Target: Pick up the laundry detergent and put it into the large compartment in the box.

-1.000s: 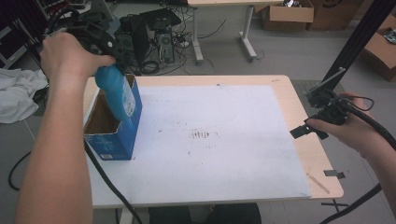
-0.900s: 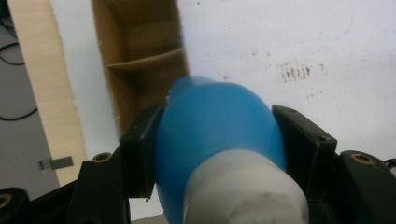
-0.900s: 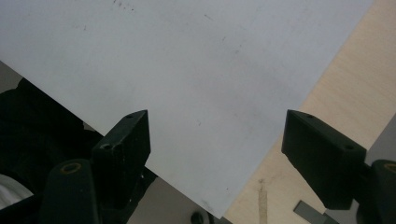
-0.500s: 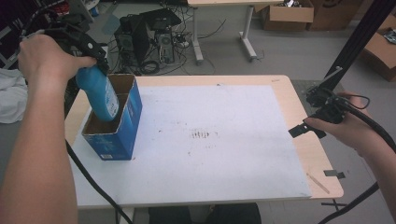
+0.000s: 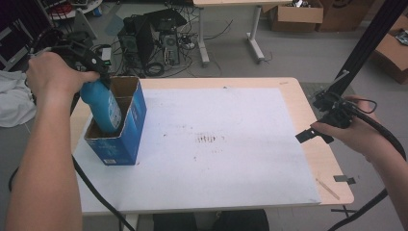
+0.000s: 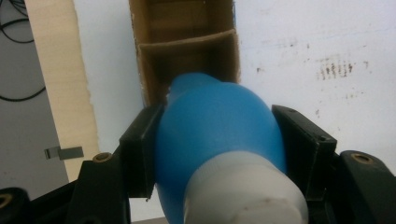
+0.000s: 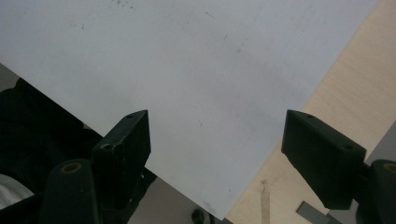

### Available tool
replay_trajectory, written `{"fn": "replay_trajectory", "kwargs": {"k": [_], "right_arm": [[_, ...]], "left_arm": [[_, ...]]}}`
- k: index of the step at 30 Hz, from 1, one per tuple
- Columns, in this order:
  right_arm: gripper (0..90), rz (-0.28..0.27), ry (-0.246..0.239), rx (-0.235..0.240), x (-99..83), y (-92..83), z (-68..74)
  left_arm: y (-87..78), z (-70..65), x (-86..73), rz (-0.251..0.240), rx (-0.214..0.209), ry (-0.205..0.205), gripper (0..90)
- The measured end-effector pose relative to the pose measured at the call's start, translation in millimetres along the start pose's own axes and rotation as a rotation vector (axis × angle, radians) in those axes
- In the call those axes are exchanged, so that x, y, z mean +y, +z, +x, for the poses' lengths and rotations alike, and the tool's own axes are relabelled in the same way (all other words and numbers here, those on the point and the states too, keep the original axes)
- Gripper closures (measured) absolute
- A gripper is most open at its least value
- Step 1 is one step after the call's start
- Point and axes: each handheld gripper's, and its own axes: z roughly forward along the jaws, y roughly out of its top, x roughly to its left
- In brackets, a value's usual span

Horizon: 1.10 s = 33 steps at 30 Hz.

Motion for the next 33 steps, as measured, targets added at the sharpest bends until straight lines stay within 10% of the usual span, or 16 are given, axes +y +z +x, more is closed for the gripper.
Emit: {"fn": "replay_trajectory", "kwargs": {"k": [33], "right_arm": [[24.2,0.013,0.006,0.004,1.3,9.3,-2.8]], "left_arm": [[97.7,12.0,-1.9,0.116,-0.011,0.008,38.6]]}}
